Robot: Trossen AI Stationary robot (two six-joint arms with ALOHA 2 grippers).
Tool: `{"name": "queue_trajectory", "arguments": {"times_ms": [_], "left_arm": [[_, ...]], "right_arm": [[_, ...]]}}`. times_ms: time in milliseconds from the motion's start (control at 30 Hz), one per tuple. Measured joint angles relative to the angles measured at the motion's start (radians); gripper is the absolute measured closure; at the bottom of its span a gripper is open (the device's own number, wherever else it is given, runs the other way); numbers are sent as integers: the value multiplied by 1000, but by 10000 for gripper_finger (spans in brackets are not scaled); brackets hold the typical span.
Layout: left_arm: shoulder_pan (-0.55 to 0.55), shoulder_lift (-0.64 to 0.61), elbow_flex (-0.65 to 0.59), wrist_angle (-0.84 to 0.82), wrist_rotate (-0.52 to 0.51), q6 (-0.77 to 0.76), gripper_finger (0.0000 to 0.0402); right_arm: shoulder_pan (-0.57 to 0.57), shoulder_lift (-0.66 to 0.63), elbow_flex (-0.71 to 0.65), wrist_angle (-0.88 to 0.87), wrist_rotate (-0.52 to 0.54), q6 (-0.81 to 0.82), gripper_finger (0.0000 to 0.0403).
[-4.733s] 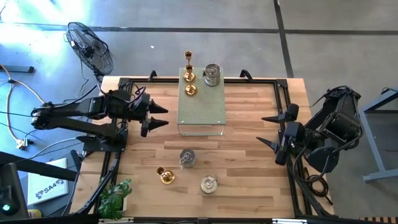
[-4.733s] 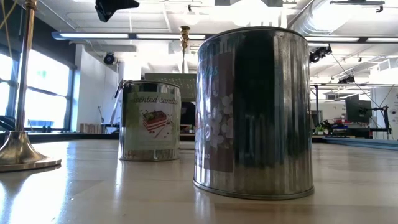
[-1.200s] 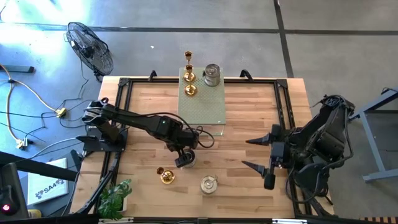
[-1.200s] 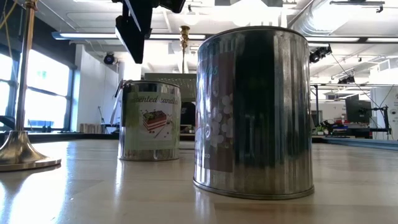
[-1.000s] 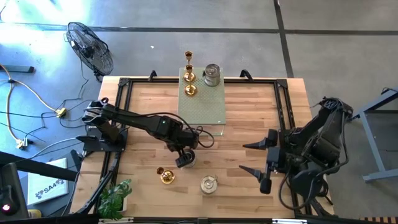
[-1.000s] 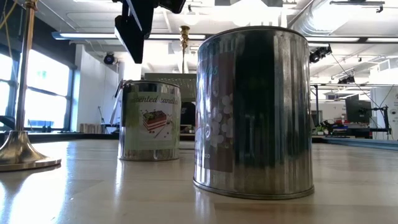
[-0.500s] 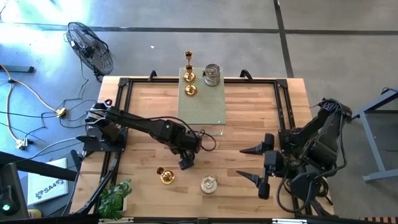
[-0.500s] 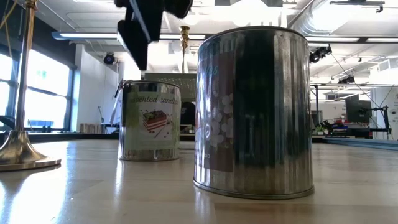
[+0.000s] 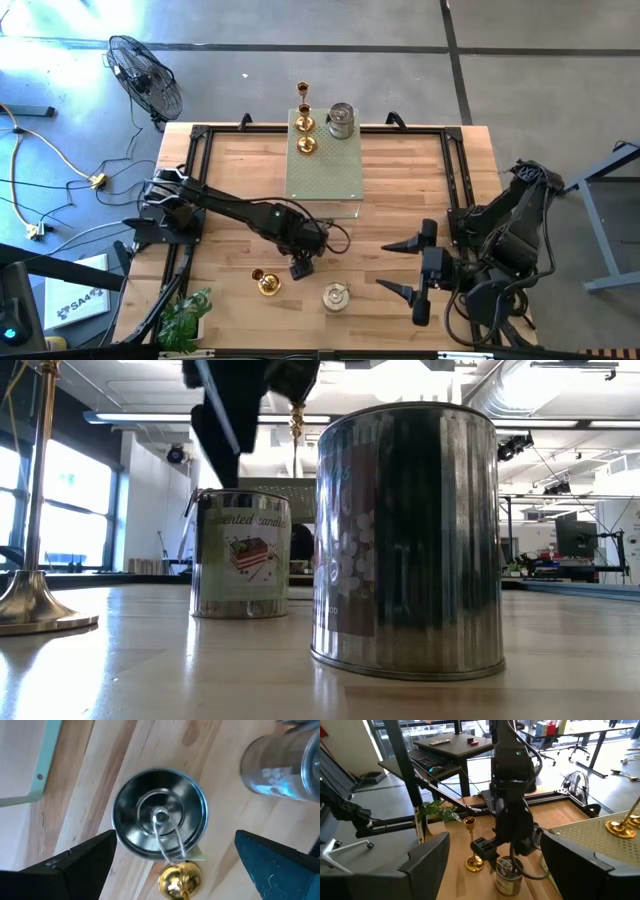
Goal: Pick & Place candle stick holders
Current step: Put the green scented candle on the shelf aligned with the other green scented candle
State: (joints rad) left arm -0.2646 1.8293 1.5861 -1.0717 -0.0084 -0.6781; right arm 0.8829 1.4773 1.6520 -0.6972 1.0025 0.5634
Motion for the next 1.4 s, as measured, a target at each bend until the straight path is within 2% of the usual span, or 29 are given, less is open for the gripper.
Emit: {"name": "queue_trajectory", "arguments": {"times_ms": [667,1400], "left_arm": [[0,10,-2,12,-9,0,2],[0,10,-2,31,-28,22,2]], "right_arm": [[1,56,0,74,-52,6,96],[1,56,0,78,-48,5,96]]}}
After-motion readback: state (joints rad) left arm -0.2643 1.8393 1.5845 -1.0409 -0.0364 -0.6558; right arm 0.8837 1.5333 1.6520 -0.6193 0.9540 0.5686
